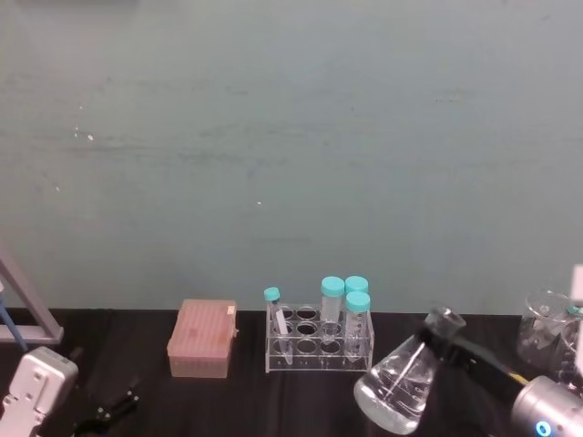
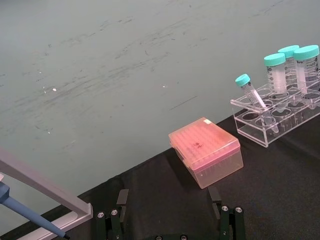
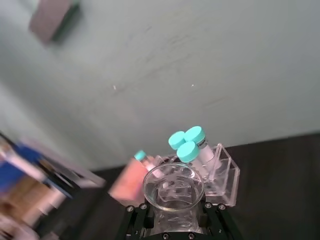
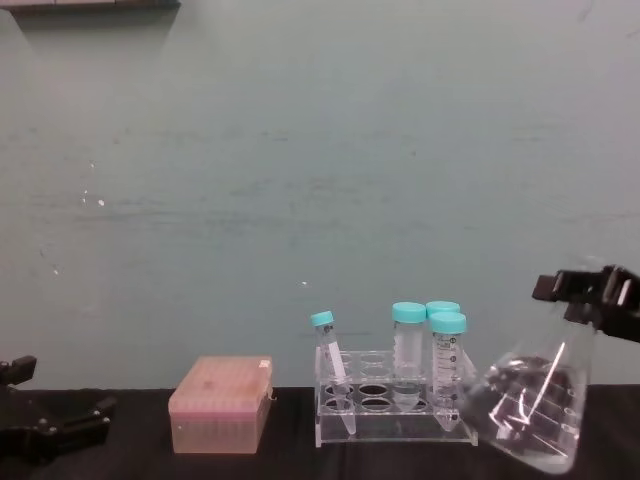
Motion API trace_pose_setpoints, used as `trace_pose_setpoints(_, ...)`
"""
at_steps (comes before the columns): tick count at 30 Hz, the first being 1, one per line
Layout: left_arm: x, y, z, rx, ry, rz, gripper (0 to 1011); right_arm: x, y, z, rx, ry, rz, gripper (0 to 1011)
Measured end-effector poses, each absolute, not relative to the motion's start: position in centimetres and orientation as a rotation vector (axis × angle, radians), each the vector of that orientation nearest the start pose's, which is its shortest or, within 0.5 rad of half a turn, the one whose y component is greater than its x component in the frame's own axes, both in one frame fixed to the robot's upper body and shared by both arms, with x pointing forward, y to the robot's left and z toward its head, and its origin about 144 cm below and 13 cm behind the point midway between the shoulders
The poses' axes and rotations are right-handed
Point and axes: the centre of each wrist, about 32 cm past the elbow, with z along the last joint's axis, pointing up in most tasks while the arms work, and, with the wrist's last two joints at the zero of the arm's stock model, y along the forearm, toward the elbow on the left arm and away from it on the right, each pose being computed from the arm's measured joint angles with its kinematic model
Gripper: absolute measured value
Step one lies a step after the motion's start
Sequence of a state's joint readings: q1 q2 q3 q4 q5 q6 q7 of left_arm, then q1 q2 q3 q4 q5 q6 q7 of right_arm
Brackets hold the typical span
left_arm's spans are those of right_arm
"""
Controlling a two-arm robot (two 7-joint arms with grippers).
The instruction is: Pick up the beaker with the right gripper, shake it three times, and then put it down.
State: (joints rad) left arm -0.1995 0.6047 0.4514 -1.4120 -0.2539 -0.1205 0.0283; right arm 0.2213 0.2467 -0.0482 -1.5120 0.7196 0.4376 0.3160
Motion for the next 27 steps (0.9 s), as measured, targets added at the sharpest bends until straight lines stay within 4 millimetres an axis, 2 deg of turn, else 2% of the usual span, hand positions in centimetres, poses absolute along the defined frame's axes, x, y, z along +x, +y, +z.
trace_pose_setpoints(2, 48.9, 31.0, 114.0, 0.304, -0.285, 1.248, 1000, 51.6, -29.1, 120.2, 0.309, 0.647, -1.046, 453)
trace_pose_setpoints(8, 48.9, 31.0, 114.0, 0.304, -0.285, 1.248, 1000, 51.3, -29.6, 119.6, 0.479, 0.814, -1.029, 452)
trace_pose_setpoints(17, 48.9, 31.0, 114.0, 0.304, -0.285, 1.248, 1000, 51.1, -29.8, 119.4, 0.532, 0.868, -1.021, 452)
trace_pose_setpoints(21, 48.9, 31.0, 114.0, 0.304, -0.285, 1.248, 1000, 51.3, -29.9, 119.7, 0.41, 0.737, -1.047, 452)
trace_pose_setpoints(24, 48.9, 31.0, 114.0, 0.305, -0.285, 1.248, 1000, 51.6, -30.2, 120.0, 0.244, 0.505, -1.072, 453)
trace_pose_setpoints(25, 48.9, 31.0, 114.0, 0.305, -0.285, 1.248, 1000, 51.6, -30.3, 120.1, 0.155, 0.37, -1.079, 453)
trace_pose_setpoints(26, 48.9, 31.0, 114.0, 0.305, -0.285, 1.248, 1000, 51.6, -30.3, 120.1, 0.155, 0.37, -1.079, 452)
trace_pose_setpoints(27, 48.9, 31.0, 114.0, 0.305, -0.285, 1.248, 1000, 51.7, -30.5, 120.1, 0.042, 0.207, -1.081, 452)
